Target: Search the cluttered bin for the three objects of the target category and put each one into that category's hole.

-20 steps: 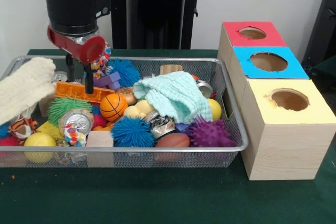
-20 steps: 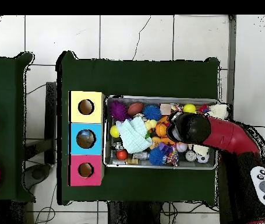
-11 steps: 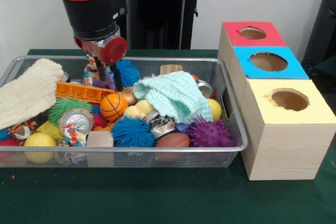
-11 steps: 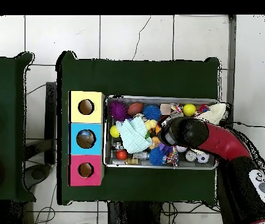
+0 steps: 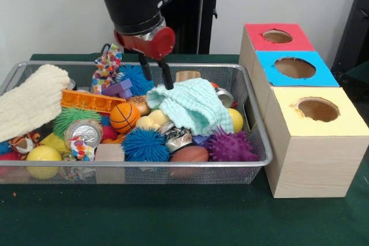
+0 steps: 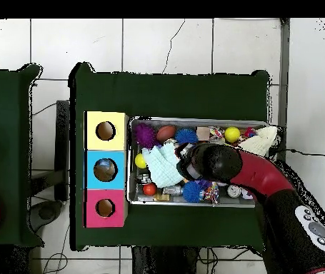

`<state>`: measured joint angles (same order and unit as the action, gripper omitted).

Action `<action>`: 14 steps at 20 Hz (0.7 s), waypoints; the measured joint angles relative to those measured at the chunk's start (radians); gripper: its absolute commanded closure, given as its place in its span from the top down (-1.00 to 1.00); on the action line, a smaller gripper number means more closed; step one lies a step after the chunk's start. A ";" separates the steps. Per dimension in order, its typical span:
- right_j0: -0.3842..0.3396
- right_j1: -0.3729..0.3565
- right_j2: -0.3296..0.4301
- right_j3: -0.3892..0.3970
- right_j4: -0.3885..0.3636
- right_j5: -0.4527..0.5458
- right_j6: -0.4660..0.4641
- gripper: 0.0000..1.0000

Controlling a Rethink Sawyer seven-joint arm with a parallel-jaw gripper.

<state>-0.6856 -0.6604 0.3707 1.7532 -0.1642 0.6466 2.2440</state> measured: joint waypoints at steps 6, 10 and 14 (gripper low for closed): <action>-0.007 0.005 0.056 0.025 0.024 -0.001 0.000 1.00; -0.008 0.045 0.056 0.023 0.032 -0.001 0.000 1.00; 0.002 0.131 0.028 0.007 0.032 -0.001 0.000 1.00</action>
<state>-0.6835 -0.5293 0.3990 1.7598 -0.1322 0.6458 2.2440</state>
